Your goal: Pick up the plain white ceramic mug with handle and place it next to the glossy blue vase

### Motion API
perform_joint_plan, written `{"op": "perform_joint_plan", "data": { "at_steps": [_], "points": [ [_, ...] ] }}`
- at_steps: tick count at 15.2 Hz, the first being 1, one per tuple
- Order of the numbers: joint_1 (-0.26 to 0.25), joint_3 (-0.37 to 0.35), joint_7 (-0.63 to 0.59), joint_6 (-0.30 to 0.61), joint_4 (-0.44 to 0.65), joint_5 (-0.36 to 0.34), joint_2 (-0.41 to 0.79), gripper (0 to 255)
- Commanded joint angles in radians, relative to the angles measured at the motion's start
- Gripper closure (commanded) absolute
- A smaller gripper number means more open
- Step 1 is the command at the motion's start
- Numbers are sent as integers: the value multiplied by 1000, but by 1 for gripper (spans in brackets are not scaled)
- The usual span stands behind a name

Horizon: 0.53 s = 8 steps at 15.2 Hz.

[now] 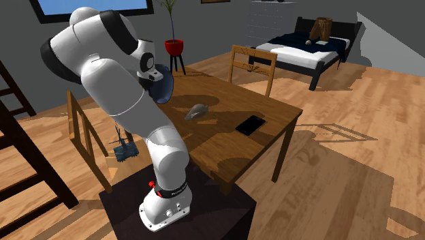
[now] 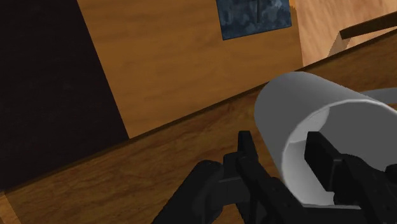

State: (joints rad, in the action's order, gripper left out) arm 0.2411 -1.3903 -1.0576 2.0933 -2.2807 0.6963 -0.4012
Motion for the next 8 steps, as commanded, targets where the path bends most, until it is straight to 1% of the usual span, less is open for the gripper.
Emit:
{"op": "perform_joint_plan", "data": {
  "at_steps": [1,5,7,8],
  "points": [
    [0,0,0,0,0,0,0,0],
    [0,0,0,0,0,0,0,0],
    [-53,89,-2,-71,30,-13,-24,0],
    [-72,127,-3,-106,47,-18,-36,0]
  ]
}}
